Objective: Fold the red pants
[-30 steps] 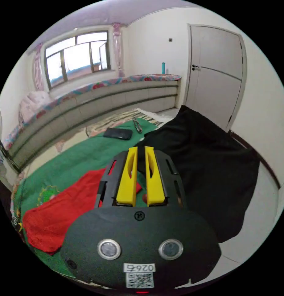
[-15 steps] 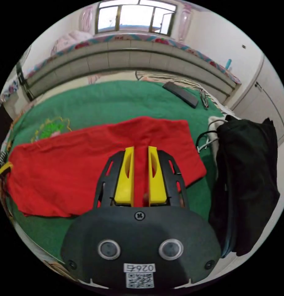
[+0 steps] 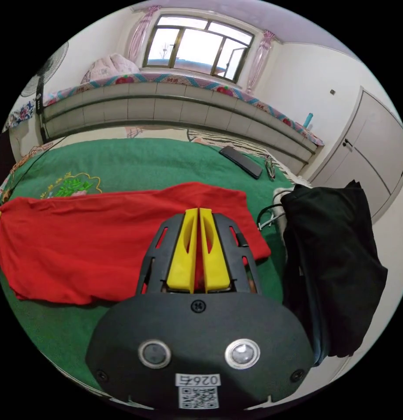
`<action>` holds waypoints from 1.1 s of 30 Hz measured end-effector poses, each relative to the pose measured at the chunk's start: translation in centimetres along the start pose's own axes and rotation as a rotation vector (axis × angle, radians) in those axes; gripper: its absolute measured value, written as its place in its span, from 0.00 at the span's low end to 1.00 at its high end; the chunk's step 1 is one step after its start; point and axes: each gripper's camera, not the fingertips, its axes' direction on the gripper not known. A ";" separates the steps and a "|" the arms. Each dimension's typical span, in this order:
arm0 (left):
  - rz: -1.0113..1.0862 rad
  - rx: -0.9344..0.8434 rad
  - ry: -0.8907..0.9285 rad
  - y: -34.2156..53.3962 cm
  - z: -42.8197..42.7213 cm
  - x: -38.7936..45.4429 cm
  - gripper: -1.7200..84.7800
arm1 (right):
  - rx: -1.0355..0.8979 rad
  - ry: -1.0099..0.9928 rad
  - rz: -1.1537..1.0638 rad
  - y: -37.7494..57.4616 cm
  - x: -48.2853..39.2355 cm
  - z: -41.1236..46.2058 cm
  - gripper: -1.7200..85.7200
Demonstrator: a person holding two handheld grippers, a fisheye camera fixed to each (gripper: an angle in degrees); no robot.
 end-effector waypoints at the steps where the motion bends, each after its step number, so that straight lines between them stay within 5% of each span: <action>1: -0.009 0.010 0.017 0.2 -0.3 -0.2 0.03 | 0.005 -0.006 0.008 0.2 0.3 -0.3 0.00; 9: 0.068 0.181 0.235 1.7 -4.9 -0.7 0.03 | 0.250 -0.299 0.231 3.3 8.4 -9.2 0.00; 15: 0.383 0.197 0.391 5.6 -10.8 0.4 0.02 | 0.398 -0.571 0.289 10.6 14.6 -16.4 0.00; 21: 0.571 -0.045 0.518 12.2 -11.1 -1.0 0.02 | 0.210 -0.558 0.298 18.9 18.3 -17.1 0.01; 26: 0.358 -0.005 0.381 15.3 -12.0 -6.7 0.02 | -0.035 -0.478 0.317 21.1 18.7 -15.9 0.01; 29: 0.114 0.072 0.276 15.0 -12.2 -10.9 0.05 | 0.035 -0.231 0.331 19.7 17.8 -18.1 0.01; 33: -0.025 0.104 0.158 12.3 -9.7 -12.6 0.16 | 0.108 -0.182 0.122 13.6 12.2 -18.0 0.01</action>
